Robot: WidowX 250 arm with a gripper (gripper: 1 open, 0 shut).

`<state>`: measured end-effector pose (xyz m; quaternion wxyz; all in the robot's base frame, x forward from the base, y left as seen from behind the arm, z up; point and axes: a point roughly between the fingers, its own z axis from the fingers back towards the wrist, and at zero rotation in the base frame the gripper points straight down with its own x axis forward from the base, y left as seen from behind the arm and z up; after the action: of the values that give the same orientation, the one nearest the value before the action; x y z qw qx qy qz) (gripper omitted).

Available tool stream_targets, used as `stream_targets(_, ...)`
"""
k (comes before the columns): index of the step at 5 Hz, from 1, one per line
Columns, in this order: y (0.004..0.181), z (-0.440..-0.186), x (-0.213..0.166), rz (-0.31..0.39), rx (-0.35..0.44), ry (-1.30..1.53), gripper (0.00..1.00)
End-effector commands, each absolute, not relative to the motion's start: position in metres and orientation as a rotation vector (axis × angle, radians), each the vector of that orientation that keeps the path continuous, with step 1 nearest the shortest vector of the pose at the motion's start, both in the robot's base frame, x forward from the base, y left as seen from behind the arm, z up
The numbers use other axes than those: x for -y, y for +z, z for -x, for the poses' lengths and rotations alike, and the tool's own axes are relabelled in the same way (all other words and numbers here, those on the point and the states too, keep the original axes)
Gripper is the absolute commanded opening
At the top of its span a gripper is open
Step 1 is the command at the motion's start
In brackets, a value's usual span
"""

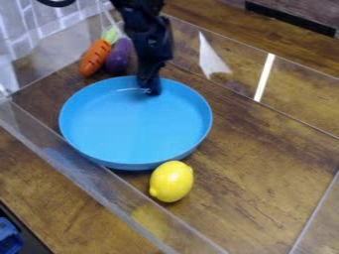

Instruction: Put the purple eggplant on the blue tray

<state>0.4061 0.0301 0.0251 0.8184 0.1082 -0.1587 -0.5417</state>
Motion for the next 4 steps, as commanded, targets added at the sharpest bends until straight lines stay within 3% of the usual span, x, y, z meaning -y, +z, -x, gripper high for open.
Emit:
stream_targets(1, 0.010, -0.419, -0.016, -0.202, 0.327, -1.177, 0.00)
stream_targets(2, 0.006, -0.425, -0.010, -0.192, 0.345, -1.190, 1.00)
stream_targets(3, 0.003, -0.415, -0.005, -0.173, 0.363, -1.249, 0.00)
stream_targets(4, 0.006, -0.410, -0.005, -0.163, 0.365, -1.257, 1.00)
